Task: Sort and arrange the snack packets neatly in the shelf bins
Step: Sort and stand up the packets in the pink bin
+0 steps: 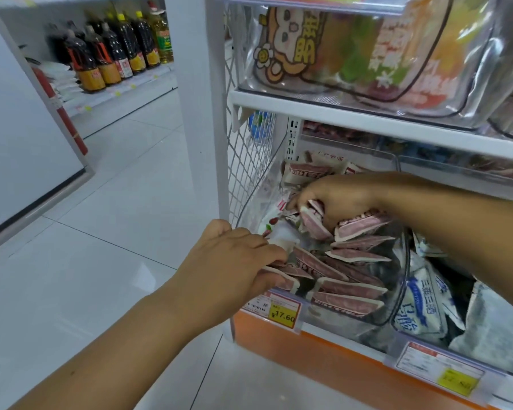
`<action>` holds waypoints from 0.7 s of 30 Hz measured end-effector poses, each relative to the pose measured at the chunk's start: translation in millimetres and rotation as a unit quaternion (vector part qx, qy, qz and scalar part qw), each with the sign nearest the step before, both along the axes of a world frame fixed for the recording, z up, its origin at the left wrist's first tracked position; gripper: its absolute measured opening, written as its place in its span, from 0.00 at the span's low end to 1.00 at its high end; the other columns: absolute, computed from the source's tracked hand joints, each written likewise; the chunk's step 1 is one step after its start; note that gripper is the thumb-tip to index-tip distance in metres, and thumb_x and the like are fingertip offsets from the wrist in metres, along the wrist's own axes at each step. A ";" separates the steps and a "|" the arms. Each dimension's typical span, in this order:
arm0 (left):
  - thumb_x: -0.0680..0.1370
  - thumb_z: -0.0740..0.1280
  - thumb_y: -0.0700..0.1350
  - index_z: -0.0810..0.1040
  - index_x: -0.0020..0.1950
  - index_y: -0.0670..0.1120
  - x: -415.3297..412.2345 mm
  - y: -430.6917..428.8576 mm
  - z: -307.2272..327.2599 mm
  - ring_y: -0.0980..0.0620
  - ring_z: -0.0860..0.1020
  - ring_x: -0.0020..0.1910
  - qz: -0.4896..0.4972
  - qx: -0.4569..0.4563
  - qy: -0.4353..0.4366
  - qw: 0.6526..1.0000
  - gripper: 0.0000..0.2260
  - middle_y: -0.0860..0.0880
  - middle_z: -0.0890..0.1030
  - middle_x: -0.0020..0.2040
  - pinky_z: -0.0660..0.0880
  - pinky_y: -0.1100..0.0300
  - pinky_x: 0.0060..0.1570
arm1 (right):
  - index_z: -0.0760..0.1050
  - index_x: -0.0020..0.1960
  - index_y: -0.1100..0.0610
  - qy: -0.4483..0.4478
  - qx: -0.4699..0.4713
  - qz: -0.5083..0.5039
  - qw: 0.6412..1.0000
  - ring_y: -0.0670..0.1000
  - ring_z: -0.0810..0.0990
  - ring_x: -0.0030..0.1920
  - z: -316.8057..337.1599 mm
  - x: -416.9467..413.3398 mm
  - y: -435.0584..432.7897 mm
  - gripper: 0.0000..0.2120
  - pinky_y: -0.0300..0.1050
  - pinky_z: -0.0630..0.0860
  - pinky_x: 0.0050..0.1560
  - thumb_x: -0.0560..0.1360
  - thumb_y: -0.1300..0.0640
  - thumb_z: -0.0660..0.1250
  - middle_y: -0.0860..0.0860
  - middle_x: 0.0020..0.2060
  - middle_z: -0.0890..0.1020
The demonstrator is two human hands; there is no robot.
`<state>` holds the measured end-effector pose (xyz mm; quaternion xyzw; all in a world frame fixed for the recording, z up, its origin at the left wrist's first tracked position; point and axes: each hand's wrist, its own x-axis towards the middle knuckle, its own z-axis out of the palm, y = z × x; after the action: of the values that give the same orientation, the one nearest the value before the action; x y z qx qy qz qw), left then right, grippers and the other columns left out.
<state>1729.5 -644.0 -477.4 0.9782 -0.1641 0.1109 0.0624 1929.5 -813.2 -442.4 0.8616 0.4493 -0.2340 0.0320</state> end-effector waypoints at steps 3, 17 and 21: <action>0.76 0.51 0.65 0.73 0.57 0.63 0.5 -3.0 -2.2 0.59 0.76 0.48 -0.003 -0.010 -0.009 1.000 0.17 0.62 0.79 0.47 0.59 0.57 0.51 | 0.75 0.50 0.42 0.038 0.025 -0.053 0.998 0.50 0.78 0.50 5.3 0.9 -11.9 0.21 0.46 0.75 0.51 0.63 0.56 0.79 0.44 0.49 0.81; 0.78 0.54 0.60 0.79 0.61 0.59 -10.2 -6.7 -4.6 0.59 0.77 0.57 0.020 -0.007 -0.049 0.999 0.19 0.61 0.80 0.59 0.61 0.55 0.56 | 0.73 0.65 0.43 0.024 0.020 -0.055 0.998 0.45 0.72 0.62 12.6 -47.4 4.8 0.32 0.48 0.69 0.65 0.67 0.27 0.60 0.41 0.64 0.74; 0.77 0.55 0.59 0.81 0.57 0.58 -12.8 -8.1 -4.0 0.58 0.77 0.56 0.027 -0.024 -0.078 0.996 0.17 0.60 0.81 0.57 0.62 0.55 0.55 | 0.76 0.63 0.46 -0.066 0.035 -0.035 0.997 0.48 0.76 0.52 -0.4 -52.4 11.1 0.18 0.46 0.74 0.52 0.74 0.44 0.66 0.44 0.54 0.78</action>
<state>1716.7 -652.0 -481.3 0.9688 -0.1393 0.1927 0.0699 1877.1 -802.1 -442.8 0.8911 0.4232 -0.1622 0.0232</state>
